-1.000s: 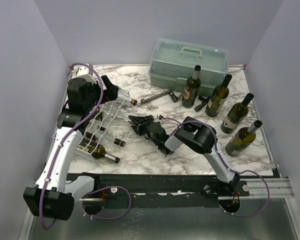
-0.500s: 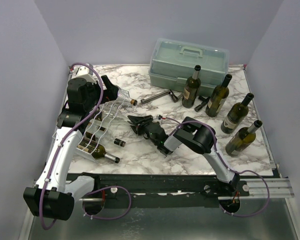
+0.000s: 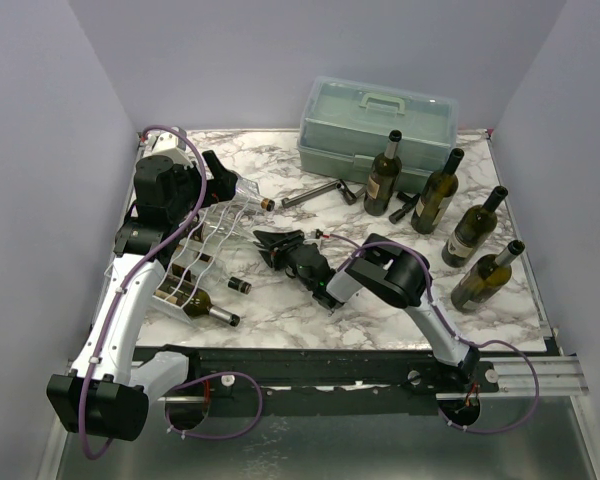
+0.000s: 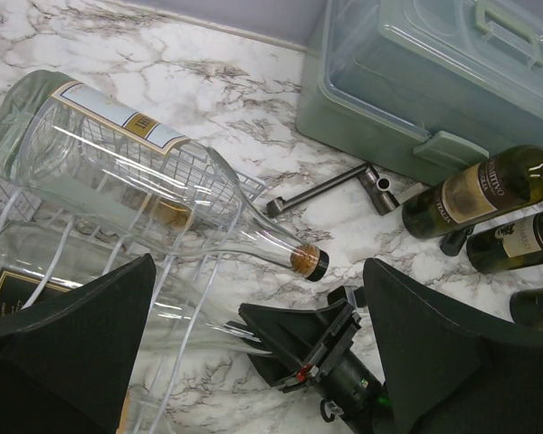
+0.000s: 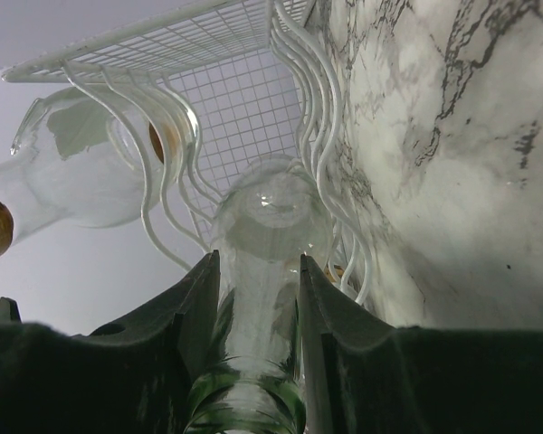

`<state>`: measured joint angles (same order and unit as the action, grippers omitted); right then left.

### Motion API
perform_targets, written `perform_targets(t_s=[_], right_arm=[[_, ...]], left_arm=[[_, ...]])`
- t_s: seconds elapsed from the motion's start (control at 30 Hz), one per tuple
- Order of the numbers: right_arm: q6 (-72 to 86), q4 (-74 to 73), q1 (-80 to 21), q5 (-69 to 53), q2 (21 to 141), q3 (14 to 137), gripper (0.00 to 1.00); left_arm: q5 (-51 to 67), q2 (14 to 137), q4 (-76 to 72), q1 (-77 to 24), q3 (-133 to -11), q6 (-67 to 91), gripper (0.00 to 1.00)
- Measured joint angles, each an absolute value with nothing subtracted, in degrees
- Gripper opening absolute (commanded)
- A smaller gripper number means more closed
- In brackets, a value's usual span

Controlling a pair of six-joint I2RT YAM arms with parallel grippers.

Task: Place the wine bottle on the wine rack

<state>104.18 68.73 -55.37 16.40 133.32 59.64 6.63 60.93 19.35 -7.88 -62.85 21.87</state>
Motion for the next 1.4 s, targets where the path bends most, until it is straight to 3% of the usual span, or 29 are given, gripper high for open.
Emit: perform_targets(t_s=[0.13,0.53,0.67,0.9,1.4], right_arm=[[104.2,68.8,-55.4,16.4,133.3,59.6,0.26],[108.3,72.7,-55.8,13.1,132.7,58.0,0.75],[110.1,73.4,-56.1,11.4,131.1,56.3,0.84],[112.2,70.5,-56.7,8.8,127.1,52.7,0.92],[108.4,48.2,-56.8,3.4,118.7,52.3,0.96]], left_arm=[[6.6,60.9,19.4,-7.9,-62.8,21.9,0.99],[6.7,60.9,19.4,-7.9,-62.8,21.9,0.98],[6.7,60.9,19.3,-7.9,-62.8,21.9,0.99],[6.7,60.9,19.4,-7.9,-62.8,21.9,0.99],[6.8,60.9,19.4,-7.9,-62.8,22.1,0.99]])
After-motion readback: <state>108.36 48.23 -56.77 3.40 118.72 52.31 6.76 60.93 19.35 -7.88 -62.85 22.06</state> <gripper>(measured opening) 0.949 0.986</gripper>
